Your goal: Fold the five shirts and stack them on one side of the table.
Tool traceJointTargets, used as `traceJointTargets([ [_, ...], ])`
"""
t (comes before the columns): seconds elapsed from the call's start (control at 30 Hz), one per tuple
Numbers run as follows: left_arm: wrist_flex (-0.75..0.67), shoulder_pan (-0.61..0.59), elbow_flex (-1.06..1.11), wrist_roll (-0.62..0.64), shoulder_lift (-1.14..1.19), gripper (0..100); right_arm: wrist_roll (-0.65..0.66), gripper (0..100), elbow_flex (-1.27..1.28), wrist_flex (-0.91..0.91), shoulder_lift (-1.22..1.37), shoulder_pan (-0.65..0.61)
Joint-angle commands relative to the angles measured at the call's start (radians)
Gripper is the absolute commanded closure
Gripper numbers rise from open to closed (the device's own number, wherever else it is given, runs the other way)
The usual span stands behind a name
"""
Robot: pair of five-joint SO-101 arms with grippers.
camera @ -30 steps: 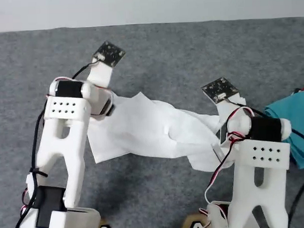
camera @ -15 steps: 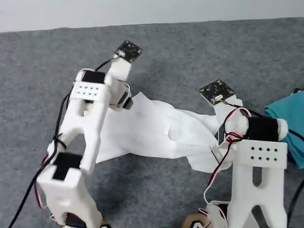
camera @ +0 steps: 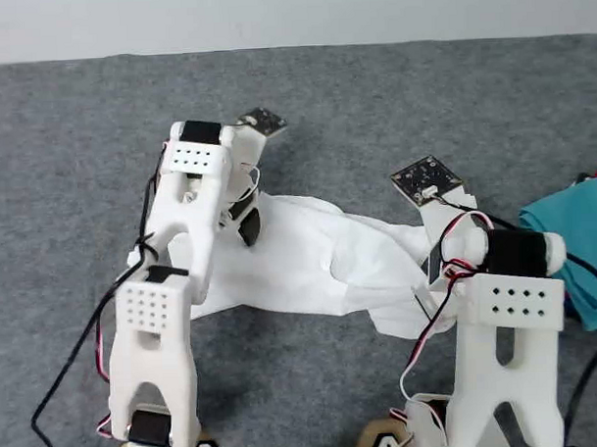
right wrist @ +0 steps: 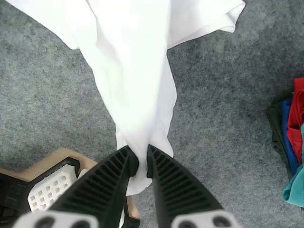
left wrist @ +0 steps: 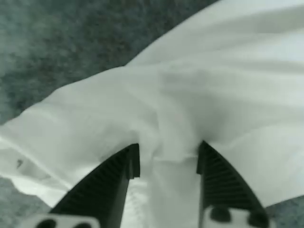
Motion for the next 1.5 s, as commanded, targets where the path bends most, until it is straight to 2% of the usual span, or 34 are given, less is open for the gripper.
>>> traceJointTargets([
  [0.0,0.048,0.003,-0.105,-0.008,0.011,90,0.003,98.9,-0.006,0.038,-0.033,-0.002],
  [0.1,0.048,0.008,-0.117,-0.008,-0.034,99,0.003,98.9,-0.006,0.038,-0.033,-0.002],
  [0.43,0.046,0.005,-0.114,-0.003,-0.361,100,0.003,98.9,-0.052,0.039,-0.035,-0.001],
  [0.9,0.035,0.009,-0.122,-0.002,-0.904,100,0.011,98.9,-0.612,0.036,-0.025,0.033],
  [0.97,0.009,0.006,-0.122,-0.002,-0.968,100,0.018,98.9,-0.686,0.031,-0.024,0.059],
  [1.3,-0.178,0.005,-0.122,-0.003,-1.272,100,0.216,98.9,-0.942,0.024,-0.031,0.294],
  [1.47,-0.252,0.005,-0.122,-0.008,-1.402,100,0.258,98.9,-1.046,-0.036,-0.033,0.421],
])
